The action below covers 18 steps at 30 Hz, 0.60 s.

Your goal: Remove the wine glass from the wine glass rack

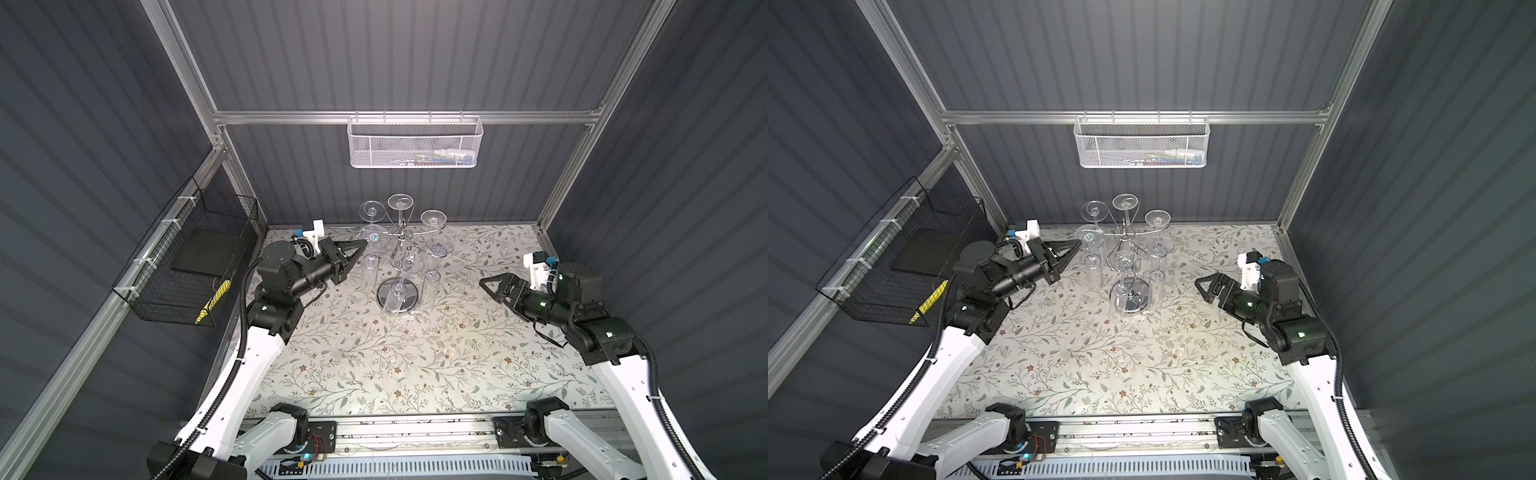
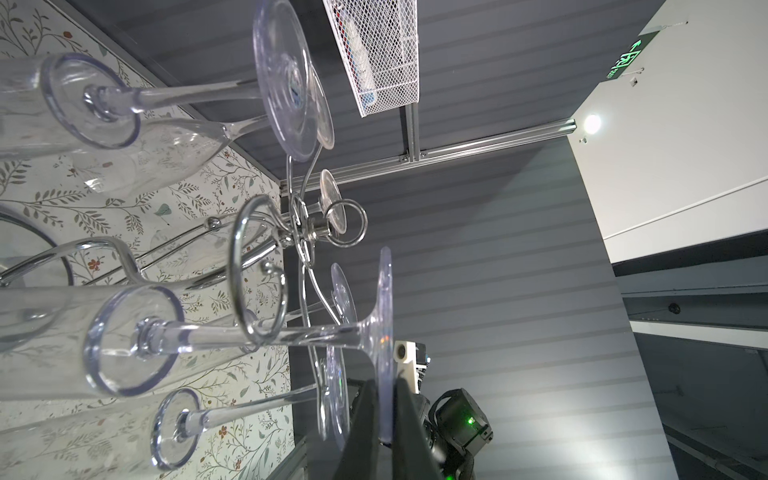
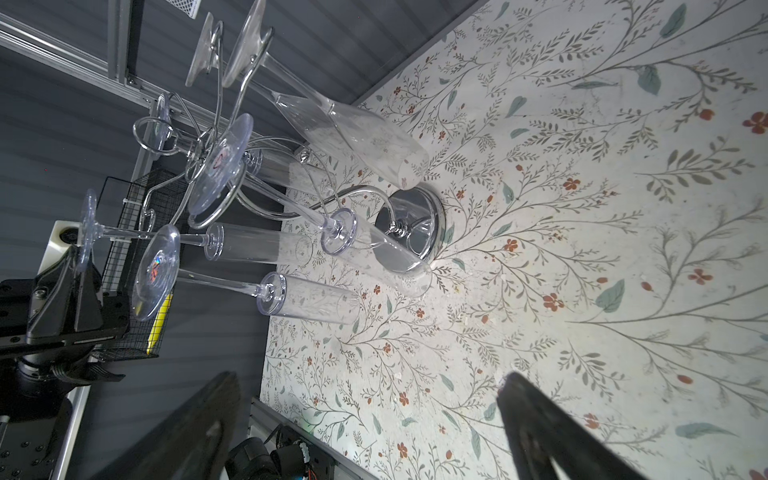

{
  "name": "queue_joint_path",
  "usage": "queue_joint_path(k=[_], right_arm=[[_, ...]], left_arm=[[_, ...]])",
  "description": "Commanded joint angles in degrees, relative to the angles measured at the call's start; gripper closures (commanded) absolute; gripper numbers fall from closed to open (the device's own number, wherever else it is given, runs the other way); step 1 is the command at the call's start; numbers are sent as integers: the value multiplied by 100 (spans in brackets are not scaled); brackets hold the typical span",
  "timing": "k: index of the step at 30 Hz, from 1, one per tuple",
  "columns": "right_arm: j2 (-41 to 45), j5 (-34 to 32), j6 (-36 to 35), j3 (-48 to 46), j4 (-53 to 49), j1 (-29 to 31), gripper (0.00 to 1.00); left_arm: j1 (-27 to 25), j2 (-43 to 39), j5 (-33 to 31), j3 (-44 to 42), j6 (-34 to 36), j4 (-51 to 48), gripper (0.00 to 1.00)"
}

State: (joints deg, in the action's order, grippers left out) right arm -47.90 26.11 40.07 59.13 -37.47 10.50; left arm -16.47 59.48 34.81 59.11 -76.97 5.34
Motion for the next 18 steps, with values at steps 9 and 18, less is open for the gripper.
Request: queue_joint_path(k=[9,18], right_arm=[[44,52,-50,-43,-21,22,1],[12,149,-96,-24,5,25,1]], left_arm=[[-24,-688,-104,-274,52,-368,100],[-23,-1316,-529,-442,129,-975,100]])
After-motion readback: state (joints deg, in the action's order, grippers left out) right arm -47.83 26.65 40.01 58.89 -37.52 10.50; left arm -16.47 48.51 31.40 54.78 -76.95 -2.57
